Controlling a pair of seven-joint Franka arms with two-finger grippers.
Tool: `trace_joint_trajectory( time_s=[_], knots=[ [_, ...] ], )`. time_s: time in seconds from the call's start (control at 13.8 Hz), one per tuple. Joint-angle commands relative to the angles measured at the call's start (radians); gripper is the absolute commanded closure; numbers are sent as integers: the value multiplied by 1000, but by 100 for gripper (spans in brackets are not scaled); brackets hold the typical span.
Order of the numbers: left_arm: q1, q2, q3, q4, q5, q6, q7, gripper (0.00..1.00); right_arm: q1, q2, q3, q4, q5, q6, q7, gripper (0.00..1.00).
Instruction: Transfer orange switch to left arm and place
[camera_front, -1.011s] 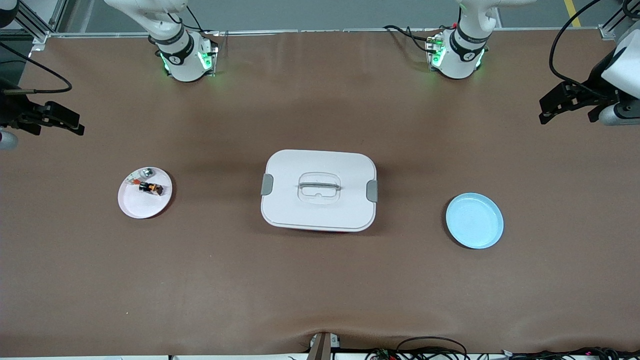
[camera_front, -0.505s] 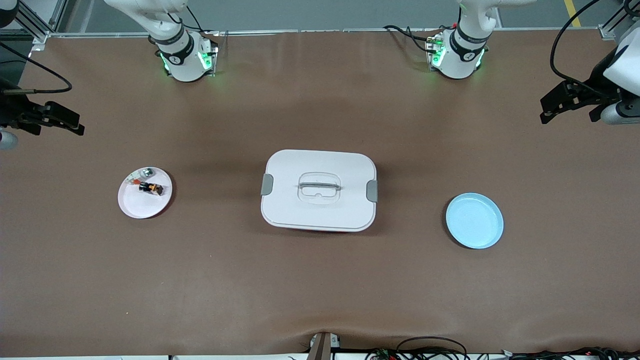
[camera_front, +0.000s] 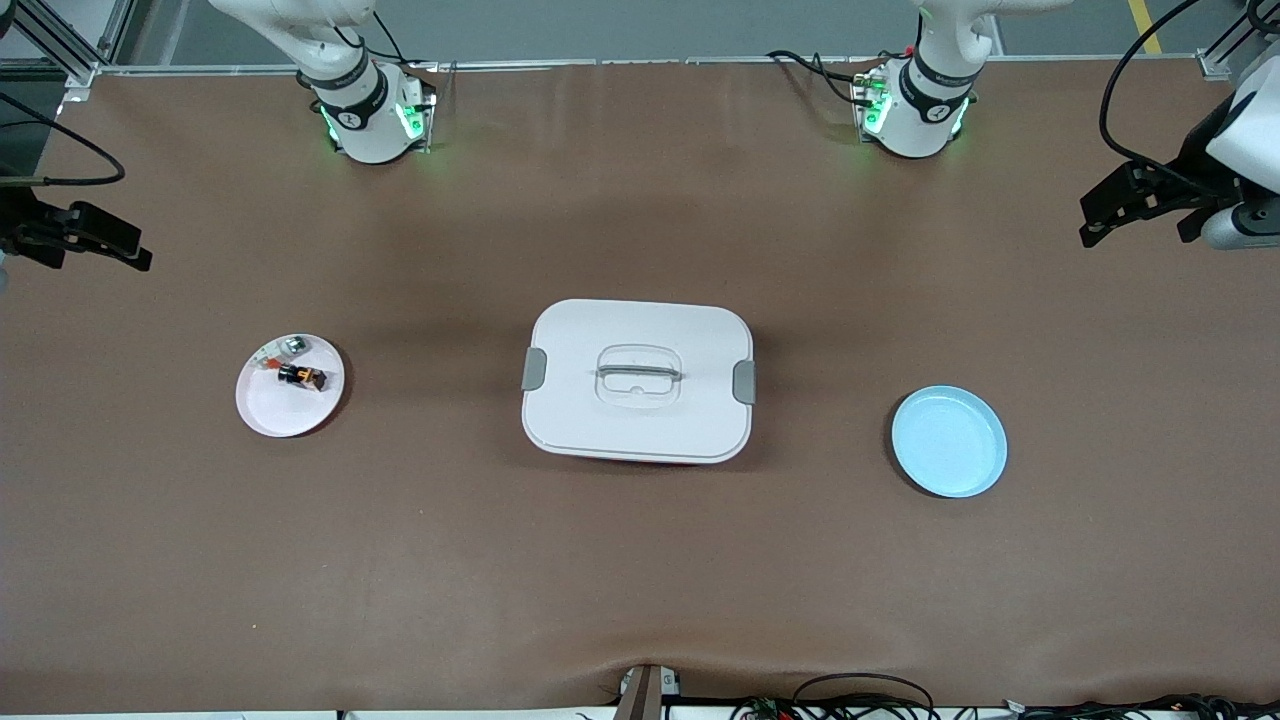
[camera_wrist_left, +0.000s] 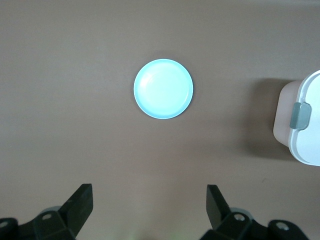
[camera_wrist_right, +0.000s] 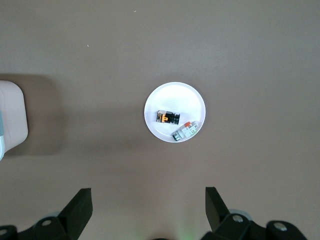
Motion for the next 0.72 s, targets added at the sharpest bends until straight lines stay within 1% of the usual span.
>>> trace_joint_trajectory(
  time_s=[0.0,0.29,0.51,0.65],
  knots=[
    [5,4,-2,12,-16,-12,-11,0,-13,5,10,24,-7,-44,3,0],
    [-9,9,-9,12,-4,-12,-10,0,-10,7,10,22,-7,-40,3,0],
    [-3,17,-9,12,-4,-12,-10,0,-13,45,10,14,-7,-35,-2,0],
    [0,20,-9,15,-14,-12,-10,0,-18,59,10,-28,-9,-15,1,0]
  ],
)
